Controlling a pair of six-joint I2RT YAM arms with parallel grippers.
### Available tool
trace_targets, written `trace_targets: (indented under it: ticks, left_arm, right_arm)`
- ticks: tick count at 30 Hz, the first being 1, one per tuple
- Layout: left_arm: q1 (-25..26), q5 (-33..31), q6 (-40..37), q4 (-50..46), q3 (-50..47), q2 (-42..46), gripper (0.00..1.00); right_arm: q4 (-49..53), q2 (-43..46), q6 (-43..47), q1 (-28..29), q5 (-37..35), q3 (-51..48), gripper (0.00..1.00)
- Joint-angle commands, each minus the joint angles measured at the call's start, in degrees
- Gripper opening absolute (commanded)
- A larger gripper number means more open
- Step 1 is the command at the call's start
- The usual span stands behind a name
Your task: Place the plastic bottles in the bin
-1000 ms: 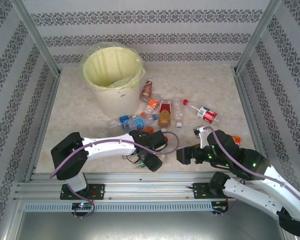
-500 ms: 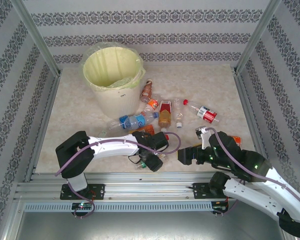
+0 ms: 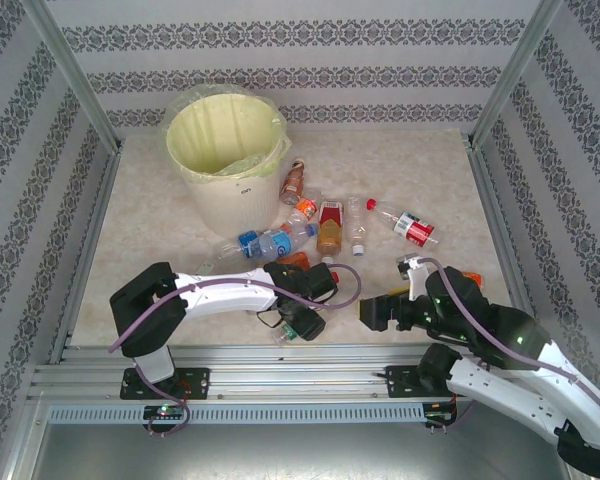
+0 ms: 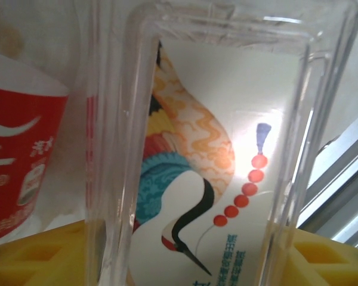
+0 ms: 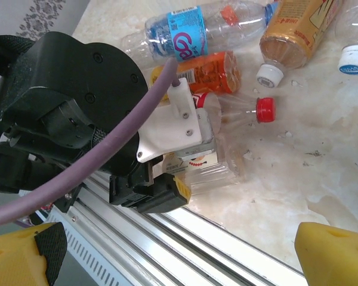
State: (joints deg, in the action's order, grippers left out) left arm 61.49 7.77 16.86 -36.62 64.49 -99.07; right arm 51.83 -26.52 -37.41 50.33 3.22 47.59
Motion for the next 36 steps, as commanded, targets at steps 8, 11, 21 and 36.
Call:
trace_targets:
  ticks: [8, 11, 21, 36]
  left_arm:
    - [-3.7, 8.04, 4.65, -1.38, 9.36, 7.46, 0.58]
    - [-6.48, 10.88, 6.47, -0.61, 12.13, 9.35, 0.58]
    - [-17.54, 12.75, 7.66, -7.21, 30.64, 10.48, 0.57]
    - [-35.99, 12.07, 11.94, -11.69, 55.8, 6.82, 0.54]
  right_arm:
    - [-5.78, 2.62, 0.17, -0.6, -1.47, 6.97, 0.98]
    - [-8.24, 2.2, 1.36, -0.53, -1.71, 9.71, 0.98]
    - [-14.0, -2.5, 6.14, -0.58, -4.49, 17.68, 0.98]
    - [-17.03, -9.81, 9.99, -0.6, -6.93, 24.13, 0.98]
